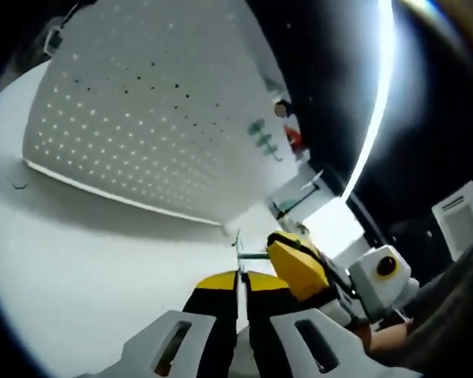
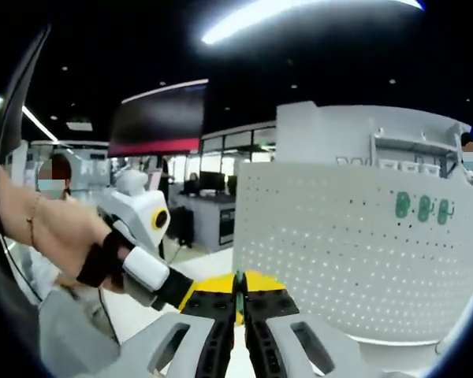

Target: Insert the hook assembly into the mounting plate slot until the hook locks in place.

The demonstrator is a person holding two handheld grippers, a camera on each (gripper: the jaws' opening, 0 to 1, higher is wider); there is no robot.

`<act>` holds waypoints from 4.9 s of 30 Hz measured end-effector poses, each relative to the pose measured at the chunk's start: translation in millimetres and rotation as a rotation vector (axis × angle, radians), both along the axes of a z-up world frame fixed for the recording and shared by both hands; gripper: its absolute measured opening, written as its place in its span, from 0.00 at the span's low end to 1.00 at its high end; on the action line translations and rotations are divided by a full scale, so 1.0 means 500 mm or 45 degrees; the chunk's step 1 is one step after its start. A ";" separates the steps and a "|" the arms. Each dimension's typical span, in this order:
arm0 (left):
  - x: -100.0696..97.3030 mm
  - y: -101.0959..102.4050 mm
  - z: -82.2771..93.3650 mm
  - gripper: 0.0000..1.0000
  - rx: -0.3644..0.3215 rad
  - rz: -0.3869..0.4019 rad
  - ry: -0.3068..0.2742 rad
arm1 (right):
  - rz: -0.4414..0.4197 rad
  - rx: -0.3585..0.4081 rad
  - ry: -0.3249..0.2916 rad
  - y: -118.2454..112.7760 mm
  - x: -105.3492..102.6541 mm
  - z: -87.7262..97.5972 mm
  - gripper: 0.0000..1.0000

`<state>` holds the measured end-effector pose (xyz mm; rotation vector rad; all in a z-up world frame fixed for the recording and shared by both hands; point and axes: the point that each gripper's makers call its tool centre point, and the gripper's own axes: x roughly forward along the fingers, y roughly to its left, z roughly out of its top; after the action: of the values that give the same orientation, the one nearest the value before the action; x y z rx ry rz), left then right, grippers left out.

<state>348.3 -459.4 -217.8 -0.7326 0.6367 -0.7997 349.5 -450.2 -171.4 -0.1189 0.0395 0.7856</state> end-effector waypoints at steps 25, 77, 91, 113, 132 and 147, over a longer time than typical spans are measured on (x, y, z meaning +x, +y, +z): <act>0.010 0.006 0.006 0.01 0.204 0.003 -0.150 | -0.028 0.066 0.165 -0.005 0.007 -0.017 0.03; 0.010 0.018 0.014 0.01 0.606 -0.052 -0.413 | -0.033 0.065 0.330 -0.005 0.014 -0.025 0.05; 0.008 0.017 0.017 0.01 0.628 -0.053 -0.438 | -0.037 0.148 0.418 -0.007 0.013 -0.030 0.01; 0.003 0.008 0.023 0.35 0.628 -0.135 -0.563 | -0.028 0.140 0.362 -0.010 0.009 -0.008 0.00; -0.017 -0.011 0.039 0.98 0.580 -0.178 -0.607 | -0.016 0.110 0.352 -0.020 0.021 -0.006 0.00; -0.022 -0.014 0.088 1.00 0.457 -0.130 -0.698 | -0.071 0.132 0.298 -0.044 0.051 0.017 0.00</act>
<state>337.4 -466.5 -173.7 -0.1368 0.3056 -0.9025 374.9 -472.2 -163.1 0.0725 0.2226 0.7415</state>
